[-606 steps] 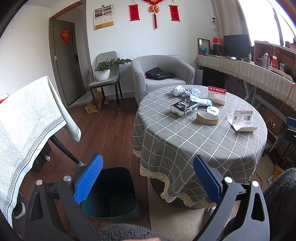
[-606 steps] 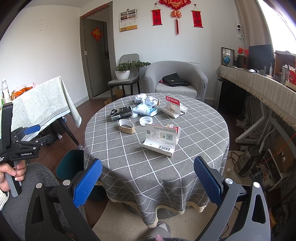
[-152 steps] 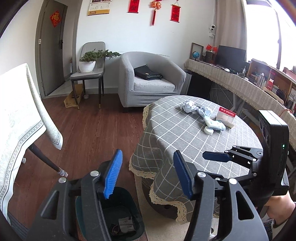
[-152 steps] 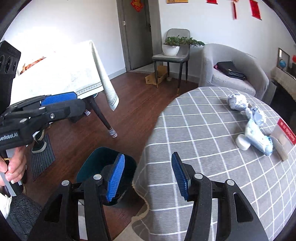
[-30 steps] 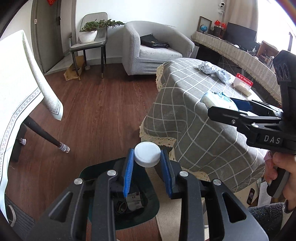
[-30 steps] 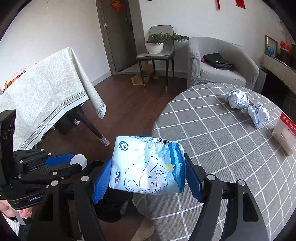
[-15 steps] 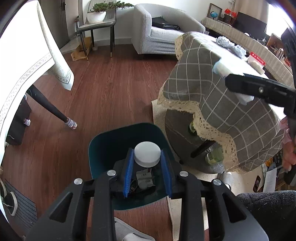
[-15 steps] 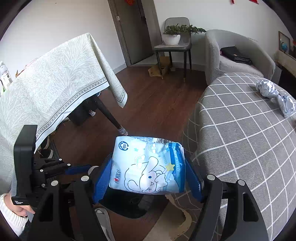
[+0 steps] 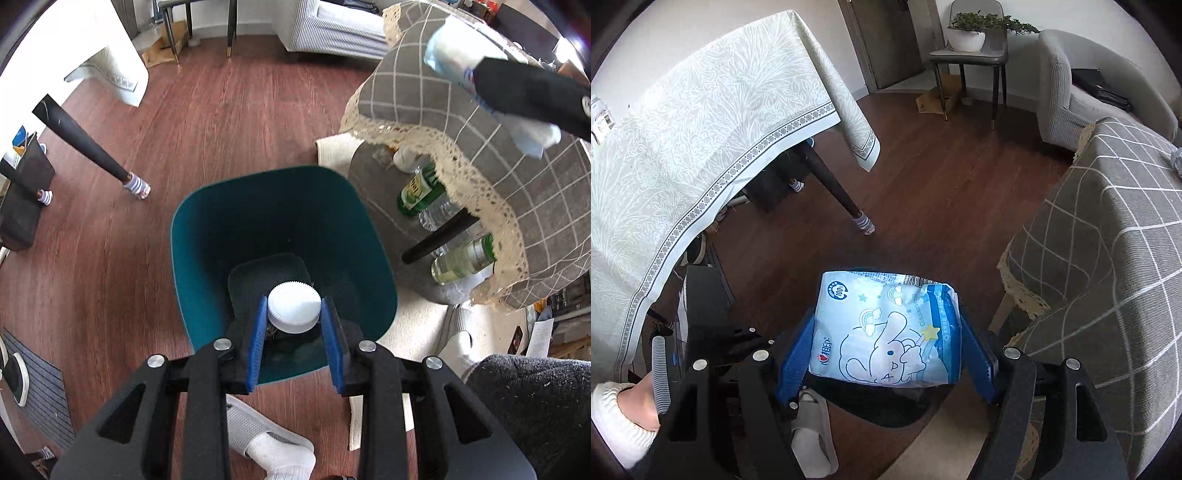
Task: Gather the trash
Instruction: 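Carry the cap and wipes pack over the teal bin and open both grippers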
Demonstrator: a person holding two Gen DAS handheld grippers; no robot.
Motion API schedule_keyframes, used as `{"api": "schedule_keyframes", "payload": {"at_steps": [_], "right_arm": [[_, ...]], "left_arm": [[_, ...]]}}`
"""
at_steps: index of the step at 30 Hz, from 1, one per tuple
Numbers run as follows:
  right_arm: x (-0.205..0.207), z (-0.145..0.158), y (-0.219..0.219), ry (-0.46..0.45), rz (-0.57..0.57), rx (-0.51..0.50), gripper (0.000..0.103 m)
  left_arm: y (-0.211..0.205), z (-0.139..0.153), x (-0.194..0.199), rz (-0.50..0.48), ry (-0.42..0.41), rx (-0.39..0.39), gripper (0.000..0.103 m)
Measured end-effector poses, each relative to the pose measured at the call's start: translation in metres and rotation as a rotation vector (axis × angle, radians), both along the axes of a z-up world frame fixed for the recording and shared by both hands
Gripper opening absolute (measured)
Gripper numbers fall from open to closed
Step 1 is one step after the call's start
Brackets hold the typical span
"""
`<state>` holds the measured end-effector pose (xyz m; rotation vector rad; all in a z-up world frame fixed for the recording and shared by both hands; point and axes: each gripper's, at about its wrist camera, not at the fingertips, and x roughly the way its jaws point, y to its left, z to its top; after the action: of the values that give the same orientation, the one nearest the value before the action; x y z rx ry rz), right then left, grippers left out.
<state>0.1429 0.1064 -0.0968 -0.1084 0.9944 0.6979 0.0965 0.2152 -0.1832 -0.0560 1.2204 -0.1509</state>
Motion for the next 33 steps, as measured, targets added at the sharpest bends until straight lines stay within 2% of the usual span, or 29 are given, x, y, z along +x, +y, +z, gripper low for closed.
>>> {"api": "schedule_keyframes", "payload": {"at_steps": [1, 3, 9, 16, 18, 30, 32, 33], "right_arm": [[0.0, -0.002, 0.002, 0.004, 0.001, -0.001, 0.074], [0.001, -0.006, 0.009, 0.014, 0.007, -0.008, 0.074], [0.004, -0.021, 0.031, 0.041, 0.021, -0.043, 0.074], [0.005, -0.045, 0.049, 0.075, 0.038, -0.091, 0.074], [0.006, -0.052, 0.054, 0.085, 0.042, -0.104, 0.073], [0.001, -0.094, 0.078, 0.152, 0.086, -0.195, 0.074], [-0.001, -0.096, 0.081, 0.147, 0.093, -0.214, 0.074], [-0.001, -0.097, 0.081, 0.145, 0.092, -0.221, 0.074]], "left_arm": [[0.002, -0.002, -0.001, 0.004, 0.006, -0.001, 0.034], [0.007, -0.003, -0.004, 0.016, 0.005, -0.005, 0.047], [0.023, 0.006, -0.008, 0.043, -0.038, 0.004, 0.049], [0.038, 0.039, -0.016, 0.079, -0.144, 0.026, 0.054], [0.042, 0.049, -0.019, 0.09, -0.174, 0.026, 0.06], [0.062, 0.102, -0.02, 0.167, -0.317, -0.024, 0.066], [0.063, 0.11, -0.021, 0.172, -0.34, -0.037, 0.064], [0.062, 0.114, -0.022, 0.171, -0.352, -0.035, 0.059]]}}
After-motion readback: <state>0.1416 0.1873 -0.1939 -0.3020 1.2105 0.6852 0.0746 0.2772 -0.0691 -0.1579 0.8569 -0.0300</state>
